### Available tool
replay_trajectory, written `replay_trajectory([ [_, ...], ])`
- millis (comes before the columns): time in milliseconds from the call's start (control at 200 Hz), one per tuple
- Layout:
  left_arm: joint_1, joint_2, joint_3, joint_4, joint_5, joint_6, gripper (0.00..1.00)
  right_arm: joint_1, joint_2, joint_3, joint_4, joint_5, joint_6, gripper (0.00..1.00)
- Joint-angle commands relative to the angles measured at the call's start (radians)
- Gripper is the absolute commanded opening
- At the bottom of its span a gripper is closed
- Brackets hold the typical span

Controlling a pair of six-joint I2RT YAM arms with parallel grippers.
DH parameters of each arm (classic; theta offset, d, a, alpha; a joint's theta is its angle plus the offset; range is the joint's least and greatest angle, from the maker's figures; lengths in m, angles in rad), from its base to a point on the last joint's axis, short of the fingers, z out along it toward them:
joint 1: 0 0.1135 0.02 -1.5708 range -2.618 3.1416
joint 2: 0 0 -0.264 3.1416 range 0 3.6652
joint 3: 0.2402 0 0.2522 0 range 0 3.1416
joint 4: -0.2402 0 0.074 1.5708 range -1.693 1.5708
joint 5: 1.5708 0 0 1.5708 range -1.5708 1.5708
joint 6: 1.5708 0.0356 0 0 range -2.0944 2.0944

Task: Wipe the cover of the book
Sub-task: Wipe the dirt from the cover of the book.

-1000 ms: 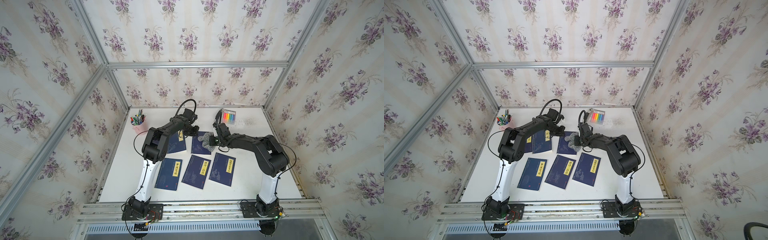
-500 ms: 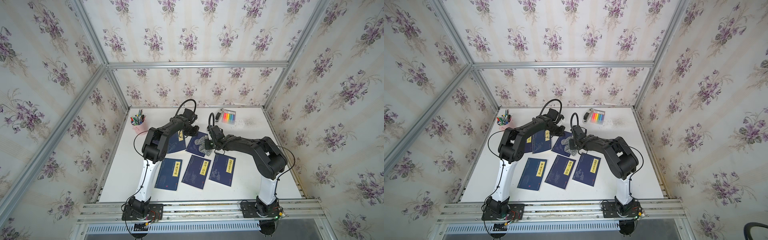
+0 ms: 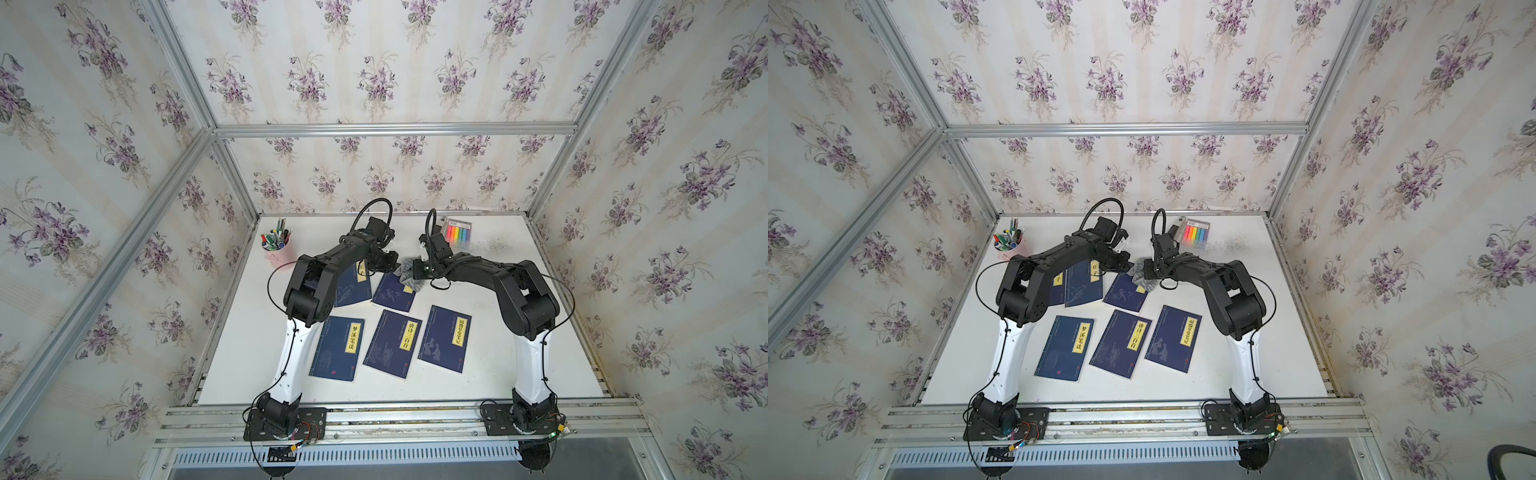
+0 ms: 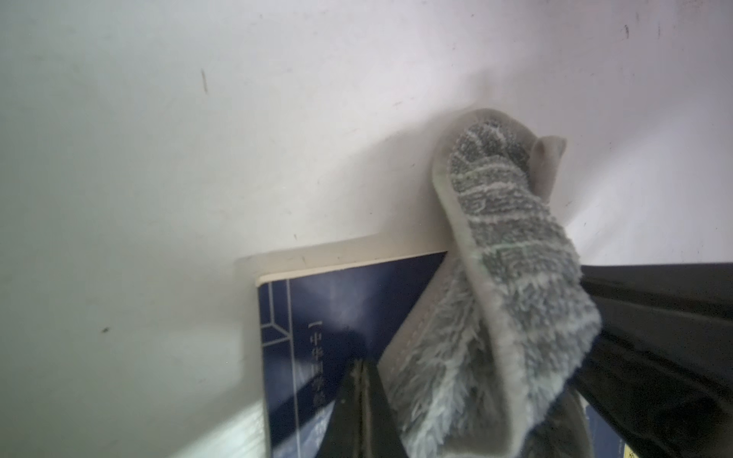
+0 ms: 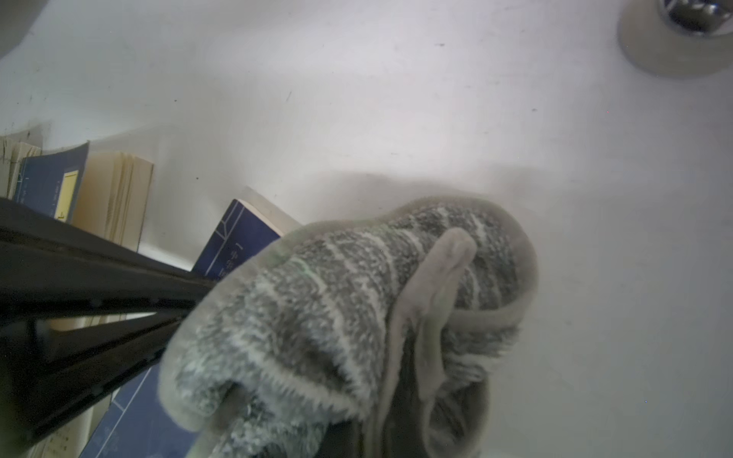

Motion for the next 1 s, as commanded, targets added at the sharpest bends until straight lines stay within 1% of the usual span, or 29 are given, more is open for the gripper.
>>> replay_trajectory([
  [0,0.001,0.029,-0.018,-0.104,-0.126,0.001,0.00,0.025,-0.030,-0.055,-0.110,0.001,-0.014,0.00],
  [90,0.002,0.029,-0.017,-0.103,-0.127,0.001,0.00,0.046,-0.064,-0.107,-0.103,-0.008,-0.009,0.00],
  [100,0.002,0.029,-0.017,-0.103,-0.127,0.001,0.00,0.079,-0.067,-0.114,-0.101,-0.008,-0.008,0.00],
  [115,0.002,0.029,-0.017,-0.103,-0.126,0.001,0.00,0.092,-0.073,-0.123,-0.099,-0.009,-0.005,0.00],
  [350,0.002,0.028,-0.019,-0.102,-0.127,0.001,0.00,0.190,-0.143,-0.243,-0.068,-0.011,0.047,0.00],
  [455,0.002,0.028,-0.019,-0.102,-0.127,0.001,0.00,0.194,-0.153,-0.262,-0.057,-0.004,0.055,0.00],
  [540,0.003,0.028,-0.019,-0.101,-0.127,0.000,0.00,0.193,-0.137,-0.239,-0.080,0.010,0.046,0.00],
  [639,0.003,0.028,-0.019,-0.100,-0.124,0.003,0.00,0.194,-0.134,-0.224,-0.090,-0.021,0.045,0.00],
  [869,0.003,0.030,-0.019,-0.101,-0.119,0.001,0.00,0.215,-0.173,-0.283,-0.055,-0.070,0.067,0.00],
  [994,0.004,0.029,-0.021,-0.100,-0.117,0.000,0.00,0.216,-0.164,-0.290,-0.048,-0.074,0.062,0.00],
])
